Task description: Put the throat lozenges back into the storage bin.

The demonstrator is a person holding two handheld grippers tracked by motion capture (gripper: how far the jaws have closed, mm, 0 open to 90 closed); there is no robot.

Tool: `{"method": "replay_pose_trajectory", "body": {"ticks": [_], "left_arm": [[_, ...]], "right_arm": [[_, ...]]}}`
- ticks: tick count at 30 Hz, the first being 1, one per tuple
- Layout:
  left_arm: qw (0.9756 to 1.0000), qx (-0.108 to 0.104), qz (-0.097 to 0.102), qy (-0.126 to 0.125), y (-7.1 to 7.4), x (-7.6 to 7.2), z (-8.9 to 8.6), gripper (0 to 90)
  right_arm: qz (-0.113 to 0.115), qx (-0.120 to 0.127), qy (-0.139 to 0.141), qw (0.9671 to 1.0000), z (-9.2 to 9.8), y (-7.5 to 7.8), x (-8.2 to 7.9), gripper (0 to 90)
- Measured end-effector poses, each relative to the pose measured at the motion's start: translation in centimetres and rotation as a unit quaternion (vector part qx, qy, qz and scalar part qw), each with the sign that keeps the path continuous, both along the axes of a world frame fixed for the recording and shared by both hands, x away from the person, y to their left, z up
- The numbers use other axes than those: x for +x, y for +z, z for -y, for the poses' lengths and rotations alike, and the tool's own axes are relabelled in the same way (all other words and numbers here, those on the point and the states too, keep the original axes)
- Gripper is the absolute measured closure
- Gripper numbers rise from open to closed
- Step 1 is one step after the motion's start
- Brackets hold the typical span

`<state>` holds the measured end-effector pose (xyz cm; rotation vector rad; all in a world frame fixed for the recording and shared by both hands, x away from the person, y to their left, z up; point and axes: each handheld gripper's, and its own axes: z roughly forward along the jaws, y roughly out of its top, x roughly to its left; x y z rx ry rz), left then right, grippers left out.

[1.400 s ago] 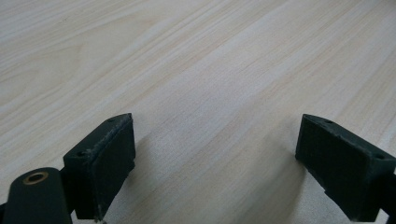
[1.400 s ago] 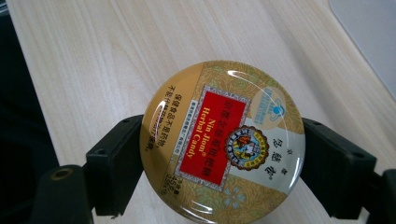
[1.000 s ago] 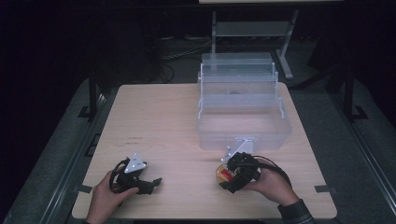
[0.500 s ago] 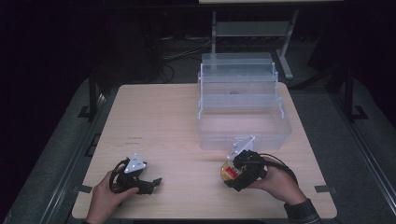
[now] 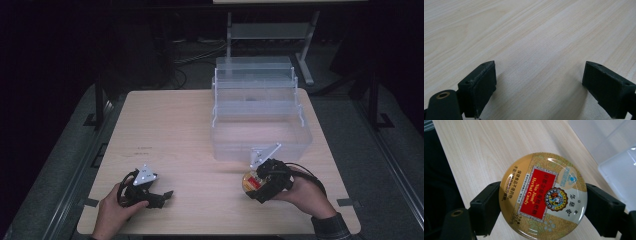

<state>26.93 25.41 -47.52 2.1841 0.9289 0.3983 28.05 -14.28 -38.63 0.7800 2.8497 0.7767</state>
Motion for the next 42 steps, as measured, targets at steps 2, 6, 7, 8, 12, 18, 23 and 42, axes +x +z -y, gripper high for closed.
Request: {"method": "replay_pose_trajectory", "body": {"ticks": [2,6,7,8,12,18,23,42], "left_arm": [[1.0,0.0,0.0,0.0,0.0,0.0,0.0,11.2],[1.0,0.0,0.0,0.0,0.0,0.0,0.0,11.2],[1.0,0.0,0.0,0.0,0.0,0.0,0.0,11.2],[1.0,0.001,-0.001,0.0,0.0,0.0,0.0,11.2],[1.0,0.001,-0.001,0.0,0.0,0.0,0.0,11.2],[1.0,0.001,-0.001,0.0,0.0,0.0,0.0,11.3],[1.0,0.001,-0.001,0.0,0.0,0.0,0.0,11.3],[1.0,0.002,0.0,-0.001,0.0,0.0,0.0,11.2]], "right_arm": [[0.002,0.003,-0.007,1.0,0.5,0.3,0.0,19.8],[0.005,0.004,-0.011,0.9999,1.0,0.7,0.1,19.8],[0.009,0.003,-0.014,0.9999,1.3,1.0,0.2,19.8],[0.009,0.003,-0.014,0.9999,1.3,1.0,0.2,19.8],[0.014,0.005,-0.025,0.9996,2.1,1.7,0.3,19.8],[0.016,0.014,-0.035,0.9992,3.2,2.4,0.6,19.8],[0.016,0.017,-0.042,0.9989,3.9,2.7,0.8,19.8],[0.022,0.024,-0.073,0.9968,6.6,4.3,2.0,19.8]]}}
